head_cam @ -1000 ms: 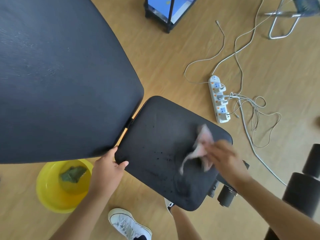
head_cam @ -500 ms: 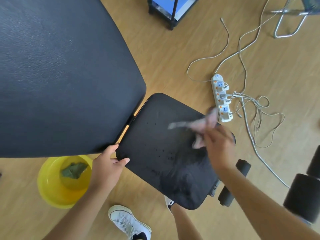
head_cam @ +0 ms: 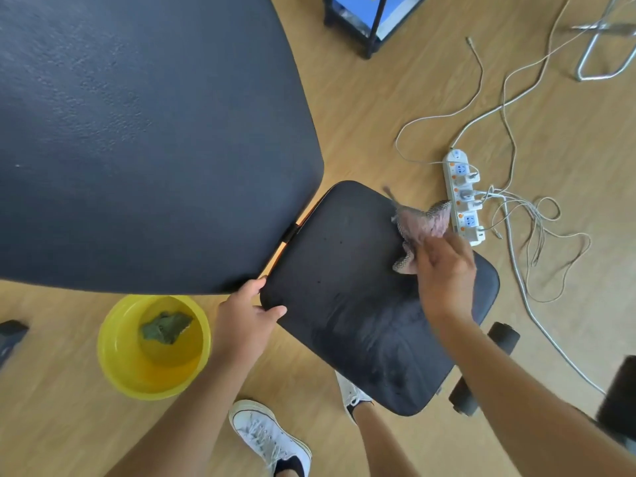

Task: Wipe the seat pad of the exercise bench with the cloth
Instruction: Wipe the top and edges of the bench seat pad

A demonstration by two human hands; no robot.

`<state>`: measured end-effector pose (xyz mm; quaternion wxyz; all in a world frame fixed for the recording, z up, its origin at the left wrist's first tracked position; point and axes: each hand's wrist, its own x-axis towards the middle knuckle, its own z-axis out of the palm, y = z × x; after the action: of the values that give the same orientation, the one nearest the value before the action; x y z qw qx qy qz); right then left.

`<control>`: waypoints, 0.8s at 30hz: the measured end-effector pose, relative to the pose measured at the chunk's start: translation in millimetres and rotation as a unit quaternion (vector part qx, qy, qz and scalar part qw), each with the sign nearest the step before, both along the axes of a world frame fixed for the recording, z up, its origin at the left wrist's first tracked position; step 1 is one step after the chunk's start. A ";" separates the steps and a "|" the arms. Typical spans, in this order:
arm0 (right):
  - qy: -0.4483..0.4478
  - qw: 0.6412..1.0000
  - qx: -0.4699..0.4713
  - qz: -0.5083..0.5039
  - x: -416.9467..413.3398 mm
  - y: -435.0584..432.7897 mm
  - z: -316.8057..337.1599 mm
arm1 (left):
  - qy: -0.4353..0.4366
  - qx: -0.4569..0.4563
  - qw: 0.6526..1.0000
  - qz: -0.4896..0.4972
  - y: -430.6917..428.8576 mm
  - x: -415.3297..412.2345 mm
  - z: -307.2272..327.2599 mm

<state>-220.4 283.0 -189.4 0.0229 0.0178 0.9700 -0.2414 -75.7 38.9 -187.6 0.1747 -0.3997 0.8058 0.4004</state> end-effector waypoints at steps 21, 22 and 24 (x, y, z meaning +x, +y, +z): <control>0.016 0.863 -0.024 0.504 79.9 -59.4 -20.7 | -0.024 0.097 0.995 0.012 -17.2 6.3 -3.3; 0.034 0.801 0.008 0.597 57.0 -42.1 -18.7 | -0.029 0.096 0.995 0.010 -18.1 6.4 -4.2; 0.091 0.796 0.059 0.596 -3.5 -20.9 -16.4 | -0.038 0.091 0.995 0.006 -18.4 3.6 -4.6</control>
<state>-223.9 262.0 -205.7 0.0731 -0.5841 0.7990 -0.1229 -72.0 20.5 -192.2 0.2386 -0.4021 0.7565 0.4573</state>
